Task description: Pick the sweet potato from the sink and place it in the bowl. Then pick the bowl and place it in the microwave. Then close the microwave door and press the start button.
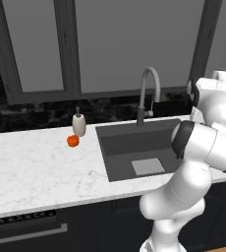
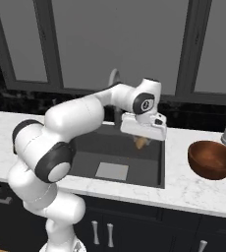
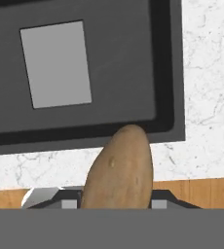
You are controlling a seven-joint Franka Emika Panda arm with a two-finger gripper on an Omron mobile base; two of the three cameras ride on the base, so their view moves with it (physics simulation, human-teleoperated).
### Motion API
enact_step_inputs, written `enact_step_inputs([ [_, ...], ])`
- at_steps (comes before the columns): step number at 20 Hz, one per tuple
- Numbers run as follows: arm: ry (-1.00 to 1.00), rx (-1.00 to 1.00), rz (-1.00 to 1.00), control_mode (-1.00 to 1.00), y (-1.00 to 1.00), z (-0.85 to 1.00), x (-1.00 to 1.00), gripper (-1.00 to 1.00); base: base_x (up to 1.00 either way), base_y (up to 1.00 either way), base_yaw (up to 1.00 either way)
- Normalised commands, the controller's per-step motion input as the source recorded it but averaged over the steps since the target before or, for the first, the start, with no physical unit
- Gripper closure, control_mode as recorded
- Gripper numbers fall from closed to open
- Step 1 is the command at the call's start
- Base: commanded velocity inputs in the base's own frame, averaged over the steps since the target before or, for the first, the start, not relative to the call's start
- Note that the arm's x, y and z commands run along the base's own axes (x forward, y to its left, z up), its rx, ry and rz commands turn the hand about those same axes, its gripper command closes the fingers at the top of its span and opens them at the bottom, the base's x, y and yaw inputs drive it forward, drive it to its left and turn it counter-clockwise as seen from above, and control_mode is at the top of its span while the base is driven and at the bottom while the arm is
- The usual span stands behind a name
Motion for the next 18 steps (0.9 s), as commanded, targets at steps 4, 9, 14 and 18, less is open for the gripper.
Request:
enact_step_inputs([
  [4,-0.05,-0.11,0.00,-1.00,-0.42,0.00,-0.11,1.00,0.00,0.00,0.00],
  [9,-0.09,-0.11,0.00,-1.00,-0.31,0.01,0.00,1.00,0.00,0.00,0.00],
  [14,-0.05,-0.08,0.00,-1.00,-0.34,0.01,0.00,1.00,0.00,0.00,0.00],
  [18,0.00,-0.06,-0.04,-1.00,-0.39,0.00,0.01,1.00,0.00,0.00,0.00],
])
